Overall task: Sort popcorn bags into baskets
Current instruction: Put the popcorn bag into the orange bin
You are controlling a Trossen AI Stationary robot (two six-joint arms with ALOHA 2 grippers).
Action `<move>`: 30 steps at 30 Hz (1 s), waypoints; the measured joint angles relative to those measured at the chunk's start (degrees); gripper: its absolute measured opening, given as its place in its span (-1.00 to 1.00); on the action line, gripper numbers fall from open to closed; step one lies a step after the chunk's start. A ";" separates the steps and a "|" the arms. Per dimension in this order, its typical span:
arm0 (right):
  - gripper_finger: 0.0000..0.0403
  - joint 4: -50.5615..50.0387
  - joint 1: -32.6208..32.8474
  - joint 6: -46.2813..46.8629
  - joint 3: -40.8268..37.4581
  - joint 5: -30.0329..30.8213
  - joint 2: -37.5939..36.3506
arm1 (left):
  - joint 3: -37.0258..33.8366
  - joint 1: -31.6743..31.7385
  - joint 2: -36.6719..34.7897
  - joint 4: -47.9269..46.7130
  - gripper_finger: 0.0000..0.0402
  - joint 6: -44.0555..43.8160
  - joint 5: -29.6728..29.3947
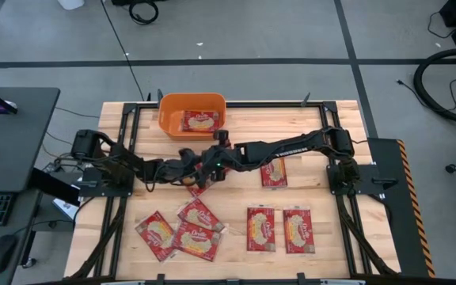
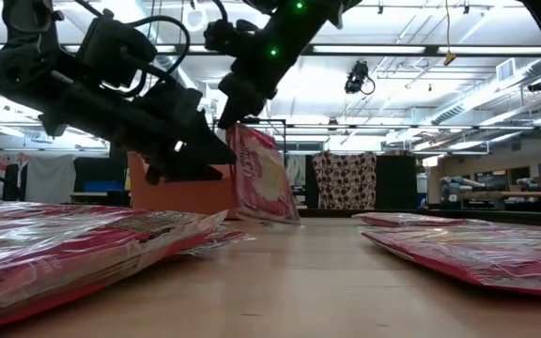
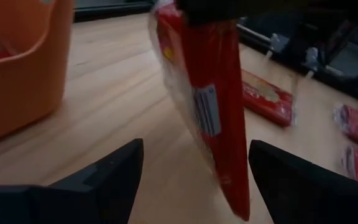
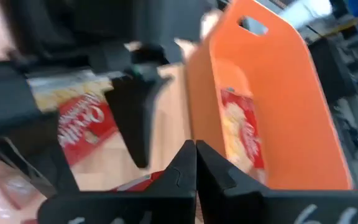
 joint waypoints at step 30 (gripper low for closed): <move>-0.69 1.11 1.33 3.34 -0.02 -7.74 -6.71 | -0.05 0.03 -1.01 1.26 -0.88 5.69 2.98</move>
